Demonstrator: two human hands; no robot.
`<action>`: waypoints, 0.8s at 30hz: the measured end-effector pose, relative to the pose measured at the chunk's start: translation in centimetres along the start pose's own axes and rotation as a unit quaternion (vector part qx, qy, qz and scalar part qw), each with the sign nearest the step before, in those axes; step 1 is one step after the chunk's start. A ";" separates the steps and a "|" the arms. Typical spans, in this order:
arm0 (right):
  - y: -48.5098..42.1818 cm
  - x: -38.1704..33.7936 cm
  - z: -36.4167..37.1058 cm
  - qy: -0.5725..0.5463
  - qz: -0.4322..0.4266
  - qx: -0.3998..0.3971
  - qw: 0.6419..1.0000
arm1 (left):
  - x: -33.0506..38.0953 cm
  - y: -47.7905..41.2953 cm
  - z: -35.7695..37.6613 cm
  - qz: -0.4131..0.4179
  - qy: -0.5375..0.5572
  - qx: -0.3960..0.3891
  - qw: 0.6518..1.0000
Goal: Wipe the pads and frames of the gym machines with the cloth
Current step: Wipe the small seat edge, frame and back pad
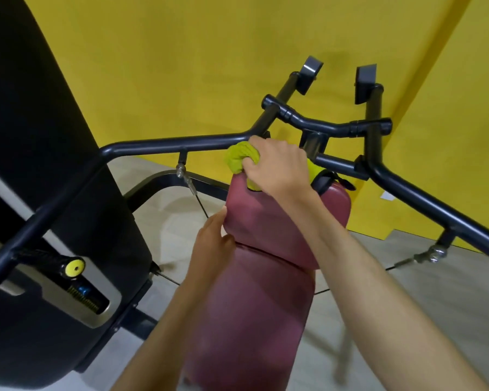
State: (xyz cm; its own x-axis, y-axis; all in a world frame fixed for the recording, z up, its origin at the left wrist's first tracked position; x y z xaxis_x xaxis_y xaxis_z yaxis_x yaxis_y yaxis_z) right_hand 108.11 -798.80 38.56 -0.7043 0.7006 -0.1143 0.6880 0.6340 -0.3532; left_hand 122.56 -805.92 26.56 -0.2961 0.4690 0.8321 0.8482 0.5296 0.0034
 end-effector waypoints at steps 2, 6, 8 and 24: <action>2.1 2.5 -1.0 -0.020 0.036 0.040 0.998 | -0.1 0.0 0.1 0.000 0.006 -0.006 1.000; 7.8 8.8 -1.3 -0.097 0.143 0.144 0.974 | -0.2 0.4 0.2 0.004 0.016 -0.014 1.000; 10.6 10.4 0.1 -0.290 0.212 0.193 0.913 | 0.0 0.5 0.2 0.010 0.038 -0.018 0.999; 12.6 7.3 4.1 -0.513 0.379 0.313 0.704 | 0.4 0.5 0.0 -0.069 0.121 -0.051 0.989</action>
State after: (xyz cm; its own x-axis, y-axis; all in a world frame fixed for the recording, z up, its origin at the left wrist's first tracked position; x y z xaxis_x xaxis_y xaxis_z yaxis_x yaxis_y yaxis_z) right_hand 110.92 -787.07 29.48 -0.1524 -0.0487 -0.9871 0.9484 -0.2881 -0.1322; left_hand 122.88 -805.44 26.90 -0.3080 0.2079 0.9284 0.8512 0.4962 0.1713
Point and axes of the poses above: each hand's wrist, its own y-axis away from the middle knuckle, its own z-axis out of the palm, x = y × z, the point moved 1 cm from there along -y, towards the middle knuckle, and after that the axes turned 7 degrees about -x, right-handed, at the moved point
